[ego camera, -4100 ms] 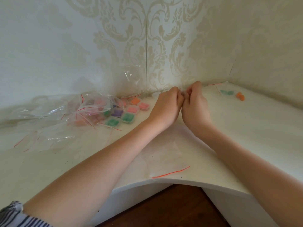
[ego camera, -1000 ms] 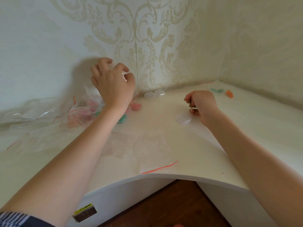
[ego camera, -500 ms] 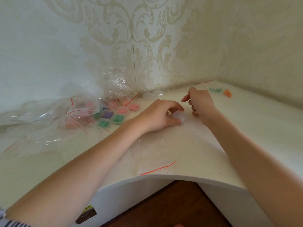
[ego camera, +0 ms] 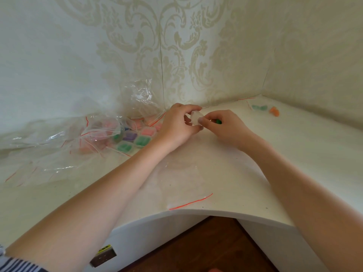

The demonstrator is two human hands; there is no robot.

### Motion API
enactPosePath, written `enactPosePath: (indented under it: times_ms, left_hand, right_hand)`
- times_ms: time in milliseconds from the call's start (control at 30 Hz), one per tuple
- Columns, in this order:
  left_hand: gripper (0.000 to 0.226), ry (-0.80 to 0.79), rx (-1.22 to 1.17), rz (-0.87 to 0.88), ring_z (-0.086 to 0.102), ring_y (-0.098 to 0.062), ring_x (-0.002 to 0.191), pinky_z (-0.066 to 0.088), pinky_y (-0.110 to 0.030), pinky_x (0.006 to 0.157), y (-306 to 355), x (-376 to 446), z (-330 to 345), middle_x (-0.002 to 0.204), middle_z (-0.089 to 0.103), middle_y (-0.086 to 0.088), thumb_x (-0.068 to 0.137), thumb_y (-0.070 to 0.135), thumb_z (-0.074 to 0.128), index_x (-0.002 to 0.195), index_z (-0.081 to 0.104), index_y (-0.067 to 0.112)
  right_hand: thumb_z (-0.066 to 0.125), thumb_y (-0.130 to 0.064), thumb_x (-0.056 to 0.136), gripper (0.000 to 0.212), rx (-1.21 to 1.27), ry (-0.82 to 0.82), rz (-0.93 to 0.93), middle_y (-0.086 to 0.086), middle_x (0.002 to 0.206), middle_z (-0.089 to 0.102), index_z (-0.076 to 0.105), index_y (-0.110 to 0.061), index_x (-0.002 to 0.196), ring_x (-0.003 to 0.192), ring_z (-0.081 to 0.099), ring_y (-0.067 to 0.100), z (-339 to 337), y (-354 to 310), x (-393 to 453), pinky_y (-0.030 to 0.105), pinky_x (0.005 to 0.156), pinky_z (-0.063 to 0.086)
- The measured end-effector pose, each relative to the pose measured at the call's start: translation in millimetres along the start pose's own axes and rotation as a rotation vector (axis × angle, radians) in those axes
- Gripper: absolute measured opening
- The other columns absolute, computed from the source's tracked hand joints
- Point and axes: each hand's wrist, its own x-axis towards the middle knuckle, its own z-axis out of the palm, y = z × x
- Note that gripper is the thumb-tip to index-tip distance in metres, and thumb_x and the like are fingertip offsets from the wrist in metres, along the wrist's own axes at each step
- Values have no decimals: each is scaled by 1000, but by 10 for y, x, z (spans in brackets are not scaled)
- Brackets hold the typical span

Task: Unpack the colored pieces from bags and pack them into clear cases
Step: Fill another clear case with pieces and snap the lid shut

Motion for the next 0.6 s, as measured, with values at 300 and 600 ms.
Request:
enactPosePath:
  times_ms: [300,600]
  left_hand:
    - [47,-18,-103,-106,61,-3,82,39,1,69,57,15,-45,100,67,2,72,19,81,117,66,16]
    - [42,-158,-787,-422,66,-18,88,55,-25,85,163,6,-21,101,67,-10,82,-9,63,120,60,8]
  right_hand:
    - [45,-25,98,32,2,40,-47,0,61,41,69,-4,96,47,31,5,31,39,41,19,43,22]
    - [37,-16,97,32,155,228,103,-8,63,44,68,-19,89,57,39,8,-92,146,118,23,54,29]
